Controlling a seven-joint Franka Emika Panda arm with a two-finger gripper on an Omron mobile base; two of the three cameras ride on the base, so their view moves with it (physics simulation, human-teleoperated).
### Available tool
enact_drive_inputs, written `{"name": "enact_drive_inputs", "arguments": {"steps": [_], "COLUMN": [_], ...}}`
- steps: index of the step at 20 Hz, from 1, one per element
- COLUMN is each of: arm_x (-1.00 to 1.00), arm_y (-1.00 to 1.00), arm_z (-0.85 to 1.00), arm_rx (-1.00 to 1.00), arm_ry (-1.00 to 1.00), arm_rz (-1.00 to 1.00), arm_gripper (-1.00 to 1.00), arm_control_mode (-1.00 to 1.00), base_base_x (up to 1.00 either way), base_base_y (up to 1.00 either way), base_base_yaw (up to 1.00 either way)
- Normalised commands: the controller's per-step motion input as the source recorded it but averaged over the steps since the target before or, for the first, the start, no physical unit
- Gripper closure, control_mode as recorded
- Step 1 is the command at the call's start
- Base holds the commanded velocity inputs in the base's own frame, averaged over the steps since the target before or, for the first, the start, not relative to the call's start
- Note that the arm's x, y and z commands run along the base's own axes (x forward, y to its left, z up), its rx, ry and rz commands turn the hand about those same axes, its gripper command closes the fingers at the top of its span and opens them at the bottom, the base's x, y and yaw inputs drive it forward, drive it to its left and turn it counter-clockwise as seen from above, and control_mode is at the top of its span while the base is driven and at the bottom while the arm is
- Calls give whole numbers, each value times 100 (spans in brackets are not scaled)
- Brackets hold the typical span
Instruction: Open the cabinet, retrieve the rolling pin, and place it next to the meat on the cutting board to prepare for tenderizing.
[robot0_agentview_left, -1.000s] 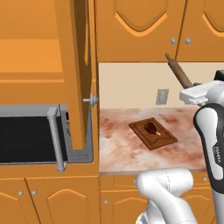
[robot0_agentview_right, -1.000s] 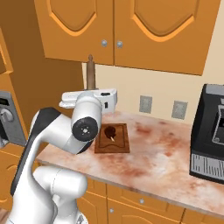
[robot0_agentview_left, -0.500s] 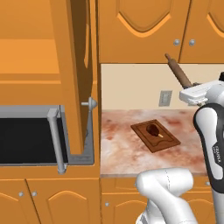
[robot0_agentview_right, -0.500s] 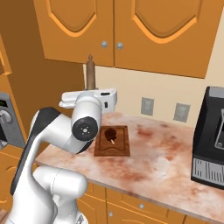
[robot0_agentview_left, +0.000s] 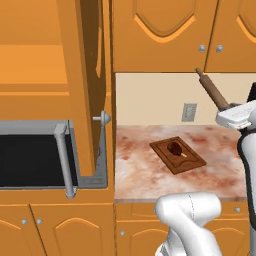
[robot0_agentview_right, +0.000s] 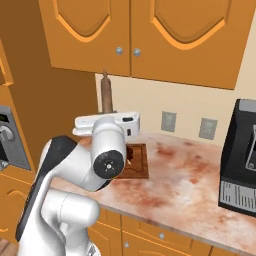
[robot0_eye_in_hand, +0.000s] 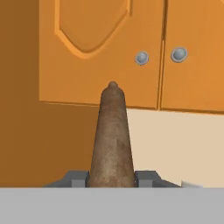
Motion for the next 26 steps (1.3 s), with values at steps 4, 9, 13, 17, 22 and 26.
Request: {"name": "enact_drive_inputs", "arguments": {"steps": [4,9,13,17,22,26], "arm_x": [-13,17,42,35,58,66], "arm_y": [-31,-19,-18,-3,0,0], "arm_z": [-29,-48,-60,-51,-42,-35], "arm_rx": [0,0,-1,-2,-4,-9], "arm_ry": [12,22,16,0,3,2], "arm_rz": [6,14,21,22,26,24], "arm_gripper": [100,100,100,100,100,100], "arm_control_mode": [-100,-100,-100,-100,-100,-100], "base_base_x": [0,0,0,0,0,0], "base_base_y": [0,0,0,0,0,0], "base_base_yaw": [0,0,0,0,0,0]}}
